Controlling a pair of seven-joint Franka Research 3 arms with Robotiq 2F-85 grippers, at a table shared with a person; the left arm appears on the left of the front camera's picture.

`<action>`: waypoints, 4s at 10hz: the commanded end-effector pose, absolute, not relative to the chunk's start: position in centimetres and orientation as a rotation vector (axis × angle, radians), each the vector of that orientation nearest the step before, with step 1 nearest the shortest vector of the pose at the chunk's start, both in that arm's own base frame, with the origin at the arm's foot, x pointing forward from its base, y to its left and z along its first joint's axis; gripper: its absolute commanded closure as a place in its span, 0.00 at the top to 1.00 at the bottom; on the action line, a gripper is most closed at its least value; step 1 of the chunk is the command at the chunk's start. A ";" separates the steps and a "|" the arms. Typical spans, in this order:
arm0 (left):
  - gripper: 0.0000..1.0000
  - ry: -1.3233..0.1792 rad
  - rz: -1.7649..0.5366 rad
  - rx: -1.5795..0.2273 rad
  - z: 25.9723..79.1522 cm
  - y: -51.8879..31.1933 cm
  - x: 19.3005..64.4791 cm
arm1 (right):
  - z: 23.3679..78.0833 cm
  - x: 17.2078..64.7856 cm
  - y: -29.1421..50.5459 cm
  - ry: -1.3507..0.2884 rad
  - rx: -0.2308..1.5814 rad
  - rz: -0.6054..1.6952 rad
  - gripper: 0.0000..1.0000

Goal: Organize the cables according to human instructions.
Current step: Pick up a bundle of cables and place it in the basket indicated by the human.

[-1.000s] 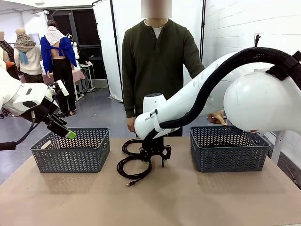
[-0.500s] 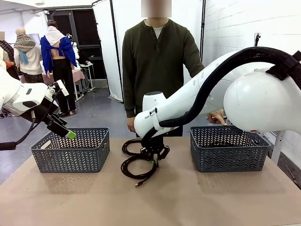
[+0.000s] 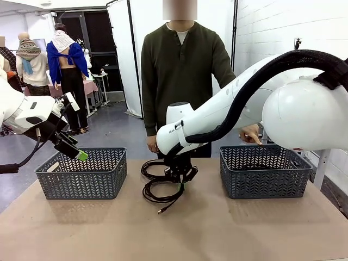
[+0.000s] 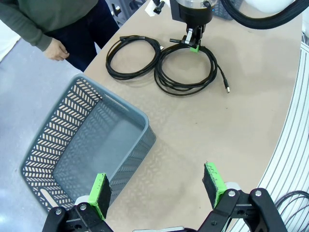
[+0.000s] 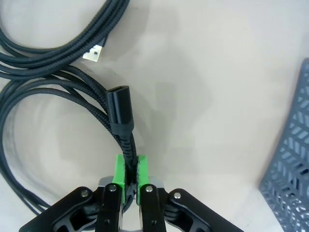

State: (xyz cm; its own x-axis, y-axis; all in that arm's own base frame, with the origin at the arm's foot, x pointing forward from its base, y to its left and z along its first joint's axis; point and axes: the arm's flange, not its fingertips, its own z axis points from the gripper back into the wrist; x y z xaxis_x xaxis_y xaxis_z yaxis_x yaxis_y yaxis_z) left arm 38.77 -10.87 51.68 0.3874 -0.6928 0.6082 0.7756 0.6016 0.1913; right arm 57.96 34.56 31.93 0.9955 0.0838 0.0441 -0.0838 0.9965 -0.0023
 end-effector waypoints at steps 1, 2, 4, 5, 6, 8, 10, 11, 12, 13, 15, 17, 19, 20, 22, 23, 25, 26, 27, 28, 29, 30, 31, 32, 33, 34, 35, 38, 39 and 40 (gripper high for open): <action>1.00 -0.710 -0.945 -0.144 51.5 -10.6 38.9 | 33.4 57.3 33.8 -0.036 -0.012 0.119 0.00; 1.00 -0.710 -0.945 -0.144 51.5 -10.6 38.9 | 34.5 57.0 33.5 -0.024 -0.026 0.153 0.00; 1.00 -0.710 -0.945 -0.144 51.5 -10.6 38.9 | 37.5 56.7 33.1 0.040 0.008 0.283 0.00; 1.00 -0.710 -0.945 -0.144 51.5 -10.6 38.9 | 38.9 56.8 32.6 0.052 0.036 0.365 0.00; 1.00 -0.710 -0.945 -0.144 51.5 -10.6 38.9 | 40.1 57.0 32.0 0.056 0.052 0.429 0.00; 1.00 -0.710 -0.945 -0.144 51.5 -10.6 38.9 | 42.5 57.8 30.6 -0.008 0.055 0.633 0.00; 1.00 -0.710 -0.945 -0.144 51.5 -10.6 38.9 | 44.2 58.6 29.6 -0.002 0.049 0.790 0.00; 1.00 -0.710 -0.945 -0.144 51.5 -10.6 38.9 | 44.9 59.2 29.3 0.032 0.041 0.867 0.00; 1.00 -0.710 -0.945 -0.144 51.5 -10.6 38.9 | 45.8 59.8 28.9 0.061 0.039 0.932 0.00; 1.00 -0.710 -0.945 -0.144 51.5 -10.6 38.9 | 46.4 60.1 29.0 0.081 0.044 0.945 0.00; 1.00 -0.710 -0.945 -0.144 51.5 -10.6 38.9 | 45.6 58.9 28.7 0.041 0.032 0.912 0.00; 1.00 -0.710 -0.945 -0.144 51.5 -10.6 38.9 | 45.6 58.9 28.7 0.041 0.032 0.912 0.00; 1.00 -0.710 -0.945 -0.144 51.5 -10.6 38.9 | 45.6 58.9 28.7 0.041 0.032 0.912 0.00; 1.00 -0.710 -0.945 -0.144 51.5 -10.6 38.9 | 45.6 58.9 28.7 0.041 0.032 0.912 0.00; 1.00 -0.710 -0.945 -0.144 51.5 -10.6 38.9 | 47.1 59.4 27.9 0.045 0.010 0.965 0.00; 1.00 -0.710 -0.945 -0.144 51.5 -10.6 38.9 | 48.3 59.8 26.7 0.061 0.002 1.000 0.00; 1.00 -0.710 -0.945 -0.144 51.5 -10.6 38.9 | 50.4 60.6 23.8 0.098 -0.055 1.077 0.00; 1.00 -0.710 -0.945 -0.144 51.5 -10.6 38.9 | 51.2 61.0 22.4 0.101 -0.053 1.125 0.00; 1.00 -0.710 -0.945 -0.144 51.5 -10.6 38.9 | 51.8 61.6 20.7 0.103 -0.051 1.162 0.00; 1.00 -0.710 -0.945 -0.144 51.5 -10.6 38.9 | 52.5 62.2 18.9 0.099 -0.063 1.193 0.00; 1.00 -0.710 -0.945 -0.144 51.5 -10.6 38.9 | 53.4 63.0 16.8 0.072 -0.070 1.199 0.00; 1.00 -0.710 -0.945 -0.144 51.5 -10.6 38.9 | 53.9 63.7 15.3 0.062 -0.065 1.229 0.00; 1.00 -0.710 -0.945 -0.144 51.5 -10.6 38.9 | 54.3 64.3 13.8 0.048 -0.085 1.251 0.00; 1.00 -0.710 -0.945 -0.144 51.5 -10.6 38.9 | 54.5 64.8 12.2 0.039 -0.090 1.298 0.00; 1.00 -0.710 -0.945 -0.144 51.5 -10.6 38.9 | 54.5 65.1 10.6 0.032 -0.103 1.344 0.00; 1.00 -0.710 -0.945 -0.144 51.5 -10.6 38.9 | 54.6 65.5 9.4 0.029 -0.100 1.371 0.00; 1.00 -0.710 -0.945 -0.144 51.5 -10.6 38.9 | 54.7 65.8 8.3 0.017 -0.104 1.398 0.00; 1.00 -0.710 -0.945 -0.144 51.5 -10.6 38.9 | 54.8 67.4 6.0 -0.009 -0.114 1.454 0.00; 1.00 -0.710 -0.945 -0.144 51.5 -10.6 38.9 | 54.9 67.8 5.9 -0.008 -0.116 1.450 0.00; 1.00 -0.710 -0.945 -0.144 51.5 -10.6 38.9 | 55.3 67.8 6.4 0.011 -0.119 1.402 0.00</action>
State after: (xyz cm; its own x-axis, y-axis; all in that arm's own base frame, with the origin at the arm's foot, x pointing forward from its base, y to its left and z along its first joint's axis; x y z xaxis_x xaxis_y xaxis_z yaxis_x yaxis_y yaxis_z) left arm 38.77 -10.86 51.68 0.3876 -0.6928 0.6082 0.7754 0.6018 0.1913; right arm 67.01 5.95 54.65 0.1531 0.9861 -0.0645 -0.9863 0.1484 -0.0721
